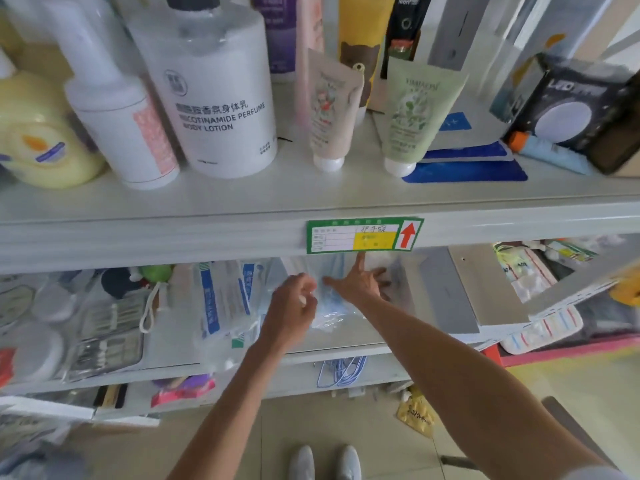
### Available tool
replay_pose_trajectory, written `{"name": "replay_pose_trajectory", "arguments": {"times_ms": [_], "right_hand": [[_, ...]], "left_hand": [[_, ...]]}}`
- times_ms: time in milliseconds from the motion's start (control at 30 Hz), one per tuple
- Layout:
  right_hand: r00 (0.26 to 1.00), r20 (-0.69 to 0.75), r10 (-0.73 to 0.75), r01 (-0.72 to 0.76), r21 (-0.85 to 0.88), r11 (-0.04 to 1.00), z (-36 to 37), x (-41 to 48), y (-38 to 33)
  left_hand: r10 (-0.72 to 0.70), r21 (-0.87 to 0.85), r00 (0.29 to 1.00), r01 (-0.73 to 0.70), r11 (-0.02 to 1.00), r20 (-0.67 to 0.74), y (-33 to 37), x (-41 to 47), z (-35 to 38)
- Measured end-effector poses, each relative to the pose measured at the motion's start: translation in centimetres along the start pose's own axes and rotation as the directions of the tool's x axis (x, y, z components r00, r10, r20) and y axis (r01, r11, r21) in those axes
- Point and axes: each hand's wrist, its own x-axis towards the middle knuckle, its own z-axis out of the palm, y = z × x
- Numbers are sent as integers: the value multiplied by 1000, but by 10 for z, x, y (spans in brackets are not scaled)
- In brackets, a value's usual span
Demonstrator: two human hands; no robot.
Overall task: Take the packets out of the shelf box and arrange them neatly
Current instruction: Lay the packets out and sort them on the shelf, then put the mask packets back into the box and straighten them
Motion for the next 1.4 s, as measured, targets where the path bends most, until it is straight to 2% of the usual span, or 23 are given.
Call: {"name": "replay_pose_trajectory", "arguments": {"times_ms": [67, 200, 367, 567, 633, 700, 767, 833, 900, 933, 1000, 1067, 1100, 1167, 1300, 1400], "right_hand": [[1000, -19, -7, 7, -33, 999, 4, 1, -3], [995, -80, -60, 59, -23, 998, -5, 2, 4], [995, -85, -44, 50, 71, 996, -21, 6, 17], [998, -50, 26, -14, 230, 973, -37, 7, 25], [999, -16, 38, -32, 261, 965, -41, 8, 26], [999, 19, 26, -30, 229, 973, -45, 9, 25], [998, 60, 13, -25, 204, 979, -48, 11, 23], [995, 101, 17, -39, 221, 974, -51, 14, 22], [989, 145, 1, -41, 274, 961, -56, 18, 23], [985, 169, -31, -24, 315, 949, -58, 22, 25], [976, 209, -59, -25, 377, 926, -65, 27, 27], [962, 269, -57, -82, 478, 874, -71, 26, 27], [953, 297, -53, -113, 514, 850, -73, 24, 27], [954, 296, -46, -109, 488, 866, -74, 18, 26], [975, 202, -92, 5, 393, 919, -88, 9, 23], [971, 196, -135, 74, 289, 954, -122, -5, 23]], "left_hand": [[4, -6, 991, -3, 1000, 130, 9, 10, 26], [-143, 106, 977, 127, 986, 161, 7, 21, 52], [-213, 327, 972, 170, 930, 102, 5, 35, 67], [-513, 352, 858, 474, 807, 20, 12, 52, 80], [-556, 395, 831, 515, 761, -11, 11, 58, 80], [-543, 399, 839, 510, 762, -34, 12, 61, 83], [-452, 344, 891, 433, 833, -27, 16, 60, 91], [-362, 209, 931, 347, 914, 36, 23, 58, 99], [-366, 7, 923, 368, 930, 117, 31, 55, 105], [-402, -123, 900, 424, 897, 167, 36, 53, 107], [-462, -371, 835, 548, 750, 298, 45, 51, 109], [-482, -487, 802, 597, 638, 352, 53, 48, 112], [-475, -512, 807, 590, 625, 350, 56, 47, 114], [-415, -539, 858, 513, 668, 302, 64, 42, 117], [-294, -590, 934, 356, 724, 203, 77, 34, 114], [-283, -653, 950, 299, 696, 134, 89, 37, 101]]}}
